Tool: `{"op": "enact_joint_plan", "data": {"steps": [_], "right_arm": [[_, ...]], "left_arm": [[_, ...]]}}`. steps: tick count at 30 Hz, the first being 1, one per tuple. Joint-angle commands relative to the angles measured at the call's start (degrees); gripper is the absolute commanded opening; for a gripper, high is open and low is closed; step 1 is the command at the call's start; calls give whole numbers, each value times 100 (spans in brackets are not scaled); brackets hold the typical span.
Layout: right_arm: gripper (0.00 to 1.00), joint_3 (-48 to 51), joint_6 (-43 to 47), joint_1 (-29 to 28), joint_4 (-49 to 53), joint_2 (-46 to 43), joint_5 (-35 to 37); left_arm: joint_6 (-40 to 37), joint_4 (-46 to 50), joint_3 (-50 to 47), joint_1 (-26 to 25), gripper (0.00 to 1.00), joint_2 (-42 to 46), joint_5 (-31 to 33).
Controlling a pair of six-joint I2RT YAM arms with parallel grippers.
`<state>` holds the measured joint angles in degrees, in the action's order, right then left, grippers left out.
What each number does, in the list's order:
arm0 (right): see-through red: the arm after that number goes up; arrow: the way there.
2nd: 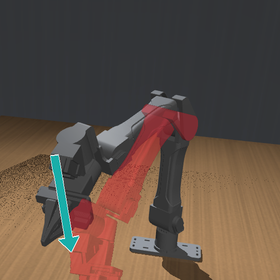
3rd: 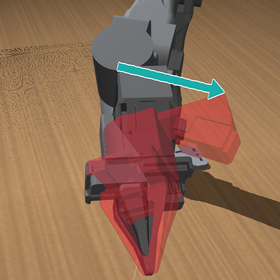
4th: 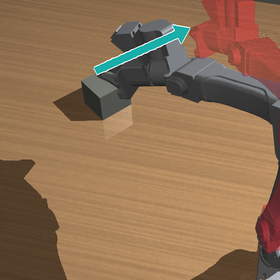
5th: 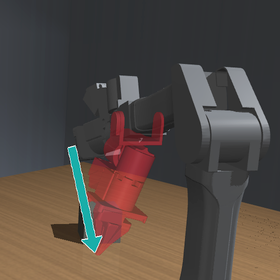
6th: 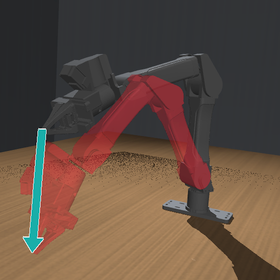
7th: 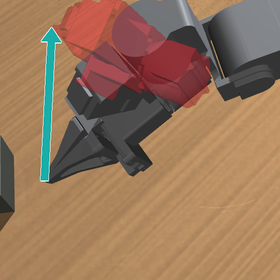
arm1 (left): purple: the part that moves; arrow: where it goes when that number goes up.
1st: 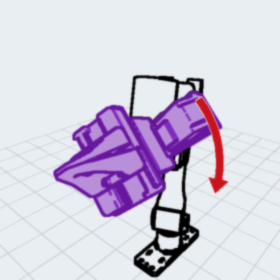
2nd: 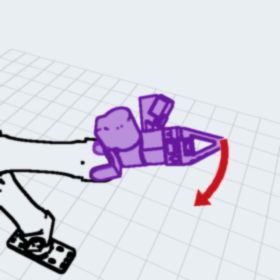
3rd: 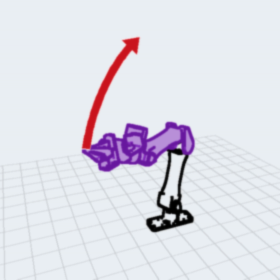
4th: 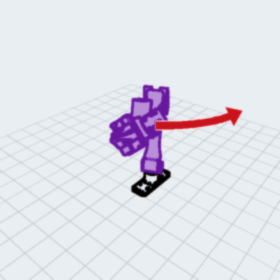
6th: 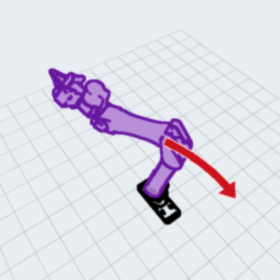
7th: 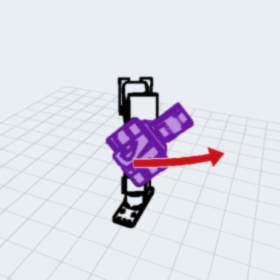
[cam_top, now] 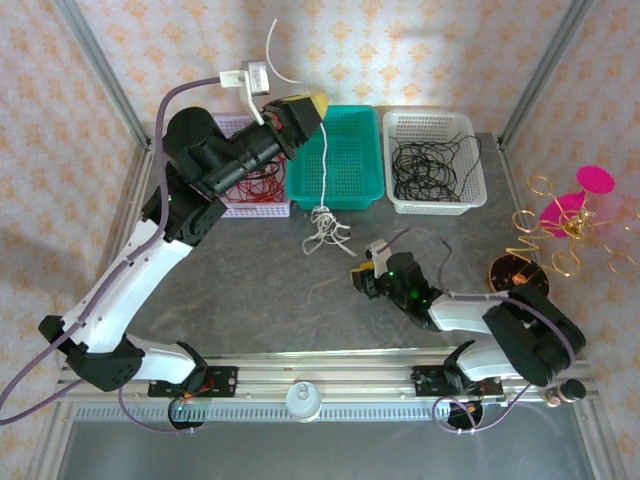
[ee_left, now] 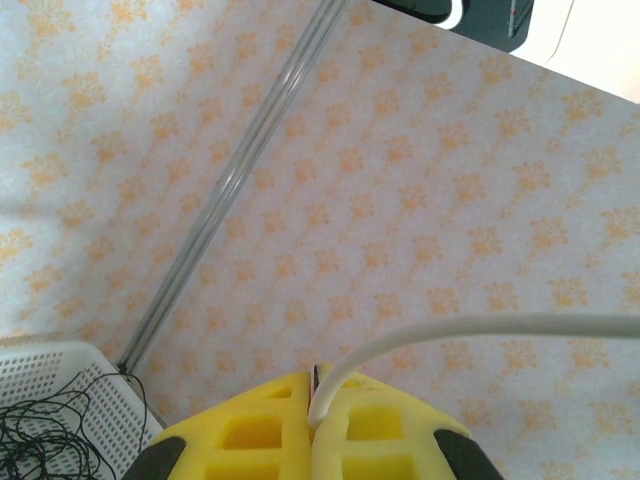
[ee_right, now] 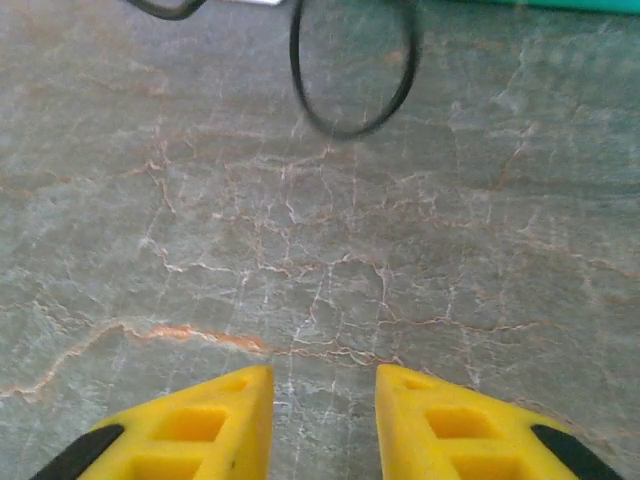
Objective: Untangle the cables
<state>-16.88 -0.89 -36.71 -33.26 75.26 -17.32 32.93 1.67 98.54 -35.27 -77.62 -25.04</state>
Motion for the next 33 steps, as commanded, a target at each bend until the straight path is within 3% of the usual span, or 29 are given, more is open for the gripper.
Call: {"op": "enact_joint_plan", "data": {"steps": [1,6,12,20,27,33], "right_arm": [[40,-186,-13,-16,402,-1035,26],[48,-829,610,-16,1346,-2082,-945],[51,-2137,876,-21,1731,-1736,-2004],[50,-2688,57,-71,-257,-330,-1284],[36,-2416,8,-357,-595,920,-388],[25,-1828,-118,-434,-849,1408,-219]], "left_arm": [[-65,257,-7,-23,0,-174,-26],[-81,277,-137,-15,0,-150,-55],[16,176,-349,-24,0,-147,-203],[345,-176,-651,-33,0,3,-281],[348,-151,-484,-50,0,129,-205],[268,96,-32,-51,0,197,55]]}}
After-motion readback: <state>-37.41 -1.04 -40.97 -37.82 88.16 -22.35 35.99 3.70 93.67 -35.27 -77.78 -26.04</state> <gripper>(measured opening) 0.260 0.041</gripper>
